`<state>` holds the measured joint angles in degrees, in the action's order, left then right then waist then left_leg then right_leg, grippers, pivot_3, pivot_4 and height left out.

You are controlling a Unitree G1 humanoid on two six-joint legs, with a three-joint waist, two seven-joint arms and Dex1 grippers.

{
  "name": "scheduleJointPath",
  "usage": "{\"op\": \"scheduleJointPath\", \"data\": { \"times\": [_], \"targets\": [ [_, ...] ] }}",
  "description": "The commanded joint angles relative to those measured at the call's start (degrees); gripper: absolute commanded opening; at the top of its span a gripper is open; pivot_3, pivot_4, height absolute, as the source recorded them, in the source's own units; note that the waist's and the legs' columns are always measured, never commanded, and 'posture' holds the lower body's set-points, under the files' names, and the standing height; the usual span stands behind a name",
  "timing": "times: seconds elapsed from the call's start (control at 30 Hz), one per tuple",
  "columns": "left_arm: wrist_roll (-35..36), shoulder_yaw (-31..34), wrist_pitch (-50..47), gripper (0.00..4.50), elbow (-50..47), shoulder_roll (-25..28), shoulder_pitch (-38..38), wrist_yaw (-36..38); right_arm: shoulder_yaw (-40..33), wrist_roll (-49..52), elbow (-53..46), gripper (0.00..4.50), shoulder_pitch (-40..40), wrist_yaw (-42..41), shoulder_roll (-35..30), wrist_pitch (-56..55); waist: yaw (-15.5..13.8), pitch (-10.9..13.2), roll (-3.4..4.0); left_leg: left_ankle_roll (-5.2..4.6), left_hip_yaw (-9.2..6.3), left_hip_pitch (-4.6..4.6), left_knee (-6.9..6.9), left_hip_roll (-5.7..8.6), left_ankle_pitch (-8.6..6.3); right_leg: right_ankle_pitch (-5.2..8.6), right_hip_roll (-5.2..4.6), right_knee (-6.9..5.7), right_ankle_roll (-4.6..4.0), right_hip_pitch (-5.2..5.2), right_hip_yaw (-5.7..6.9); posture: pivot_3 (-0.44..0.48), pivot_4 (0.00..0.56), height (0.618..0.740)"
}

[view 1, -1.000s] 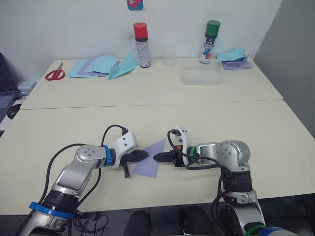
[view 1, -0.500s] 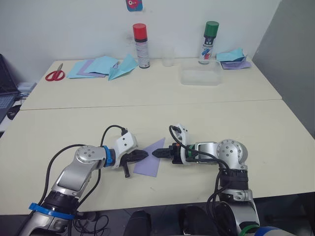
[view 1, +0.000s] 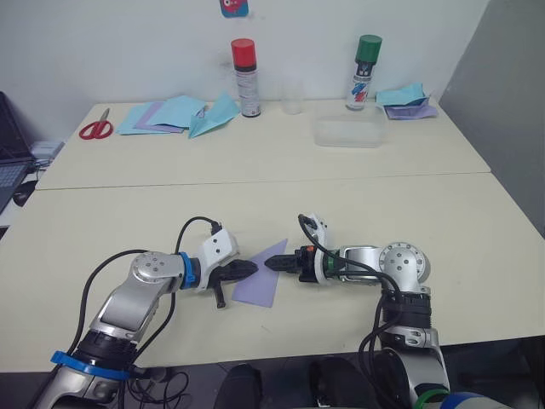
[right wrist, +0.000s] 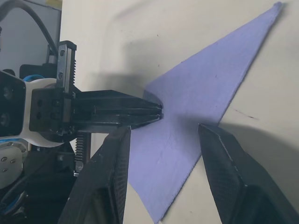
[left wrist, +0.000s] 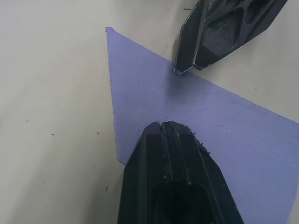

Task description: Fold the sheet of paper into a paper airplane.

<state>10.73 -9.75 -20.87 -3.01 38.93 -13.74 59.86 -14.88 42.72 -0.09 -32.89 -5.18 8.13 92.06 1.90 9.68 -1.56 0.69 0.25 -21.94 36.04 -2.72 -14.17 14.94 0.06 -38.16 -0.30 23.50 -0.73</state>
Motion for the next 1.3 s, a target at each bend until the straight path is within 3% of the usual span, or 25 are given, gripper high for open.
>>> {"op": "scheduleJointPath", "data": {
  "times": [0.03,0.3,0.57,0.73,0.93,1.3],
  "targets": [
    [-1.4,-2.18,-1.72,0.0,1.56,-0.21,1.23,-0.43,-1.75,2.66,0.26,2.36,-4.14,1.0,6.14,0.44,-0.05,0.0,0.02,0.0,0.0,-0.04,-0.01,0.0,0.0,0.0,0.0,0.07,0.0,0.0,0.01,0.0,0.15,0.74],
    [-1.46,-2.16,-1.69,0.0,1.55,-0.18,1.3,-0.42,-2.79,3.32,1.27,2.36,-4.87,2.41,6.68,0.44,-0.06,0.01,0.03,0.0,0.11,-0.18,-0.01,0.04,0.0,-0.04,-0.09,0.3,0.07,0.0,-0.06,0.0,0.15,0.74],
    [-1.53,-2.17,-1.35,0.0,1.92,-0.21,1.22,-0.37,0.17,0.92,0.25,2.36,-4.39,2.39,2.23,0.43,-0.04,0.01,0.04,0.0,0.09,-0.18,-0.01,0.04,0.0,-0.04,-0.09,0.3,0.07,0.0,-0.03,0.0,0.15,0.74],
    [-1.52,-2.12,-1.16,0.0,1.98,-0.26,1.29,-0.39,14.13,-3.73,-4.76,2.36,-4.23,-5.29,-8.49,-10.06,-0.08,0.07,0.12,0.0,0.07,-0.2,-0.01,0.05,0.0,-0.06,-0.08,0.31,0.11,0.02,-0.01,0.0,0.15,0.74],
    [-1.61,-2.04,-0.92,0.0,1.96,-0.38,1.53,-0.5,17.5,-6.91,-5.09,2.36,-4.12,-8.08,-13.12,-16.47,-0.09,0.07,0.12,0.0,0.13,-0.38,-0.01,0.08,0.0,-0.08,-0.09,0.45,0.16,0.08,-0.05,0.0,0.15,0.74],
    [-1.63,-1.95,-0.85,0.0,1.61,-0.54,1.94,-0.78,16.03,-8.39,-4.59,2.36,-1.86,-5.0,-8.39,-13.23,-0.1,0.07,0.12,0.0,0.09,-0.39,-0.01,0.04,0.0,-0.09,-0.09,0.43,0.16,0.1,-0.02,0.0,0.15,0.74]
  ]
}}
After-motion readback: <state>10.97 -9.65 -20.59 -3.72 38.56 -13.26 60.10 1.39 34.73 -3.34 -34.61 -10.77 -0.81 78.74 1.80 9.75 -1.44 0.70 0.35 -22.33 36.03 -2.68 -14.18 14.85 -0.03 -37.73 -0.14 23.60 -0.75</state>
